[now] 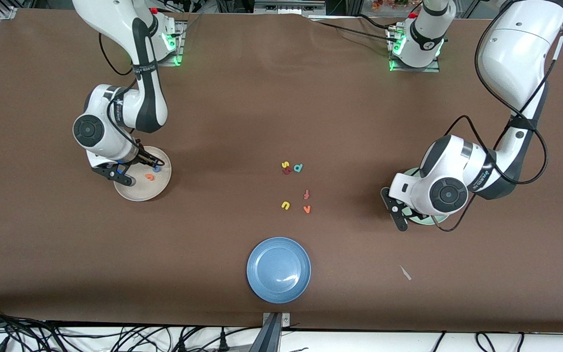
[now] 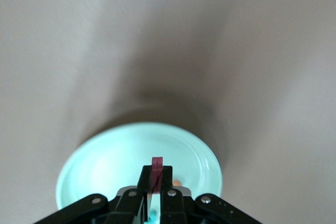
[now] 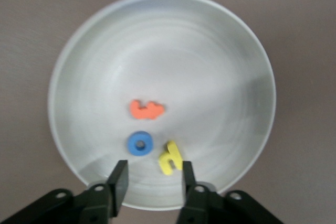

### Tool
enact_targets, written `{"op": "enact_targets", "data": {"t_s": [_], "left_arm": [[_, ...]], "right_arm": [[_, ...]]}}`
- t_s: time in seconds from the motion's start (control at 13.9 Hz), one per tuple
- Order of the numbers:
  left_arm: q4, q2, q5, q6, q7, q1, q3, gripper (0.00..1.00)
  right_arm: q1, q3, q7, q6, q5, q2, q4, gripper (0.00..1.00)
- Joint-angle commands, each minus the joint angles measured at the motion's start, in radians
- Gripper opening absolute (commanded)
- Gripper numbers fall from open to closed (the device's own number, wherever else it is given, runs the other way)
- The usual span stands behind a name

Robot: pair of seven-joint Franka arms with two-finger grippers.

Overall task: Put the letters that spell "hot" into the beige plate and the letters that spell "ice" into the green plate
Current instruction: 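Drop the yellow letter on the beige plate while the left gripper drops pink i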

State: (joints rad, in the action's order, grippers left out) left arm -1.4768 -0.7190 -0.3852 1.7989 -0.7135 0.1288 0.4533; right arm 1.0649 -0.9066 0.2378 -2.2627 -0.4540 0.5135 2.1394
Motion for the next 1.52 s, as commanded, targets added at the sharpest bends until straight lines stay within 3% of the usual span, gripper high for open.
{"op": "enact_targets", "data": {"t_s": [0.0, 0.43, 0.51, 0.65, 0.94, 1.01, 1.08, 1.15, 1.3, 1.44], "left_arm": [[-0.042, 0.023, 0.012, -0.029, -0.014, 0.086, 0.007, 0.00], [-0.080, 0.007, 0.008, 0.019, -0.006, 0.135, 0.005, 0.01], [-0.082, 0.009, 0.008, 0.020, -0.004, 0.137, 0.007, 0.17], [-0.079, 0.013, 0.009, 0.016, -0.020, 0.140, 0.008, 1.00], [-0.062, 0.094, 0.025, -0.025, -0.015, 0.132, 0.031, 1.00], [-0.050, 0.113, 0.026, -0.067, 0.000, 0.129, 0.047, 1.00], [-0.040, 0.142, 0.029, -0.108, 0.032, 0.132, 0.062, 1.00], [-0.034, 0.188, 0.054, -0.151, 0.073, 0.132, 0.074, 1.00], [-0.014, 0.259, 0.100, -0.243, 0.167, 0.129, 0.079, 1.00], [-0.007, 0.317, 0.130, -0.273, 0.291, 0.127, 0.094, 1.00]], "right_arm": [[0.004, -0.006, -0.014, 0.075, 0.014, 0.017, -0.096, 1.00], [-0.035, -0.003, -0.008, 0.273, 0.003, 0.034, -0.268, 1.00], [-0.039, -0.003, -0.009, 0.314, 0.002, 0.046, -0.306, 1.00], [-0.039, -0.003, -0.006, 0.379, 0.001, 0.078, -0.375, 1.00], [-0.055, 0.003, -0.009, 0.400, -0.002, 0.094, -0.412, 1.00], [-0.089, 0.041, -0.006, 0.410, 0.000, 0.077, -0.415, 1.00], [-0.199, 0.149, -0.003, 0.422, 0.015, 0.028, -0.415, 1.00], [-0.336, 0.304, -0.002, 0.422, 0.049, -0.015, -0.417, 1.00], [-0.605, 0.594, 0.000, 0.426, 0.220, -0.074, -0.443, 1.00], [-0.788, 0.786, -0.006, 0.436, 0.344, -0.119, -0.441, 1.00]]}}
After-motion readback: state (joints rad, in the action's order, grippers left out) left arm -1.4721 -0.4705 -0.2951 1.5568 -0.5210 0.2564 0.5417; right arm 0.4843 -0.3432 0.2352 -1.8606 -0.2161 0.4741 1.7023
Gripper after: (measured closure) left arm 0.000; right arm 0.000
